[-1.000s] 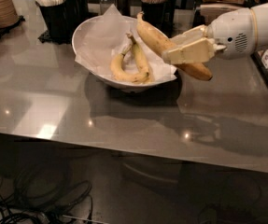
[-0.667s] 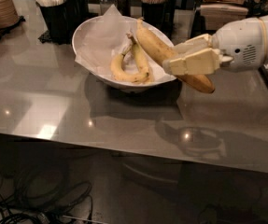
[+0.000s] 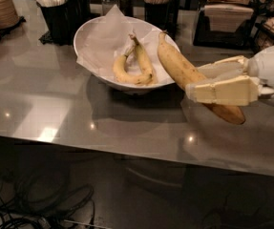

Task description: Pick banana from white bowl

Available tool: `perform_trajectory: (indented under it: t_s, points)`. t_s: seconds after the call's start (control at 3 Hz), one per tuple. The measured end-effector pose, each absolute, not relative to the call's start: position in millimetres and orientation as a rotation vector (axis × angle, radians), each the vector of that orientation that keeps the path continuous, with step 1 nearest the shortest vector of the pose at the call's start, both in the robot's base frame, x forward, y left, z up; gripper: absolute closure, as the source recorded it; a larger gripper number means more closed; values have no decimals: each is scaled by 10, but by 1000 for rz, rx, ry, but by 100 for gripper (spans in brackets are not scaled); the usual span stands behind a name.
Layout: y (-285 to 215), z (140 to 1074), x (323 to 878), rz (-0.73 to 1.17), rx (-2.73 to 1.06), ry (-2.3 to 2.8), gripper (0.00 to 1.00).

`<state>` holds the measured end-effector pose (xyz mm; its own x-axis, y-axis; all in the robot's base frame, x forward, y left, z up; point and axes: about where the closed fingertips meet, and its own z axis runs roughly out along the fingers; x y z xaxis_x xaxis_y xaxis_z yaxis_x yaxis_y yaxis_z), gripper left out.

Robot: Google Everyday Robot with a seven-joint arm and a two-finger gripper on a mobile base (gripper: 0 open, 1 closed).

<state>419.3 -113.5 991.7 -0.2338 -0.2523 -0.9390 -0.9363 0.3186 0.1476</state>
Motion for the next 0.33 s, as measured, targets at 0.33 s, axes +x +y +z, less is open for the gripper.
perform_trajectory:
  t_s: [0.33]
  points:
    - [-1173,9915,4174,960,-1072,1700,100]
